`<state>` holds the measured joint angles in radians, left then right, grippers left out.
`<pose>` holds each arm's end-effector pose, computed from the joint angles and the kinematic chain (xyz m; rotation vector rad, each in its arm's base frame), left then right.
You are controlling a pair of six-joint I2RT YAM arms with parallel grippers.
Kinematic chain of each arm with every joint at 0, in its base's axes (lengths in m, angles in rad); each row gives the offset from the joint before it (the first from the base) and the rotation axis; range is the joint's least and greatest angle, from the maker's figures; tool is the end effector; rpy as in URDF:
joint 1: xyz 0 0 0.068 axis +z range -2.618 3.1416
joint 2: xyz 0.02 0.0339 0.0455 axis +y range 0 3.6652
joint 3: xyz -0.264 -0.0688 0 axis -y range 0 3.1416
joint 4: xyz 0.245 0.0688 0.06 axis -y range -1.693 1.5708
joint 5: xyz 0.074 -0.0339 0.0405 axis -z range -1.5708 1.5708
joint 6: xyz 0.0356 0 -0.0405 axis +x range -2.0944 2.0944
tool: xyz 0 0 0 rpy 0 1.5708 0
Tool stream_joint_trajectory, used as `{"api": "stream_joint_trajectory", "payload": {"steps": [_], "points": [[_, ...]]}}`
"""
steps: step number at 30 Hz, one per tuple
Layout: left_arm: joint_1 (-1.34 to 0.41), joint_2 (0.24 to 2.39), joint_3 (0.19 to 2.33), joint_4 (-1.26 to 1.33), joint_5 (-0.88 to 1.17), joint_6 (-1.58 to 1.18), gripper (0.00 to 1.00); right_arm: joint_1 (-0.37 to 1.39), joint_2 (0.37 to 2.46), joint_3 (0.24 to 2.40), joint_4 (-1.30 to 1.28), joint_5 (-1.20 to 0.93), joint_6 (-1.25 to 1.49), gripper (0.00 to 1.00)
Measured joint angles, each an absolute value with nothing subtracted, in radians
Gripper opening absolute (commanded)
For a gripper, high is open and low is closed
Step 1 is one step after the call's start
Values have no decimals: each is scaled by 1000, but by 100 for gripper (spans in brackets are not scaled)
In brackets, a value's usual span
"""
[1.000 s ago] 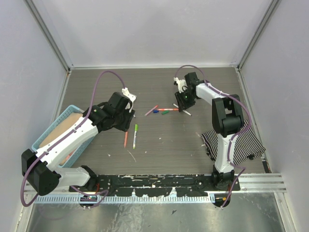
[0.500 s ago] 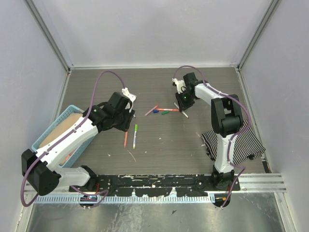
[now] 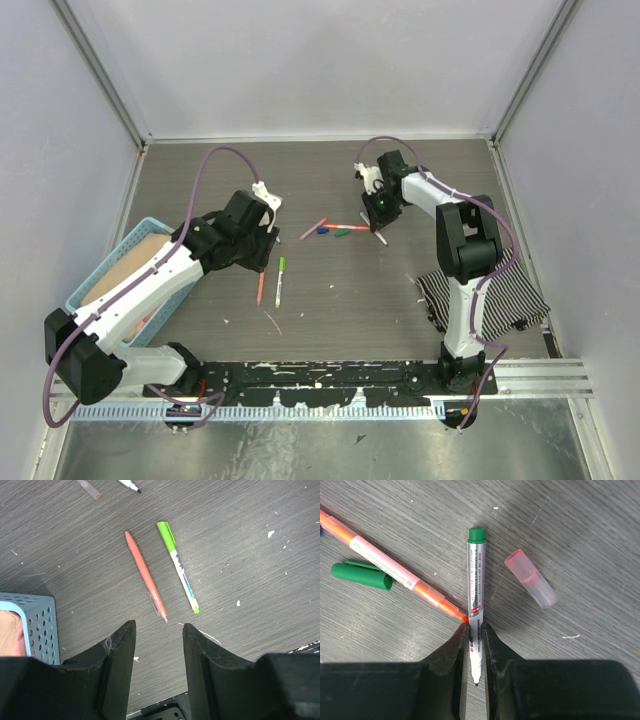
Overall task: Insert the pens into the pen caps
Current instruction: Pick up the pen from the center of the board, then place the pen at the center of the board.
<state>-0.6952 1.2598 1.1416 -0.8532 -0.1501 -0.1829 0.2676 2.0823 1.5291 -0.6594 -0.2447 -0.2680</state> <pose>0.1963 -0.1568 0.3054 0.5848 2.4652 -0.1603 0.4098 0.1213 0.1644 -0.7909 2.6497 0.3398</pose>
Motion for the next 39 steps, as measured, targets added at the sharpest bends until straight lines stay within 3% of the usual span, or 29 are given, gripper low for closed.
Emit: {"api": "stream_joint_trajectory", "payload": {"steps": [13,24,39], "points": [[-694,1260,1142,-853,-150,-183,50,268,2048,1530,-682,-234,-259,13],[-687,1240,1142,-852,-165,-187,50,296,1803,1380,-598,-231,-181,13],[-678,901,1106,-790,-276,-210,57,794,1519,1037,-530,-178,-118,14]]}}
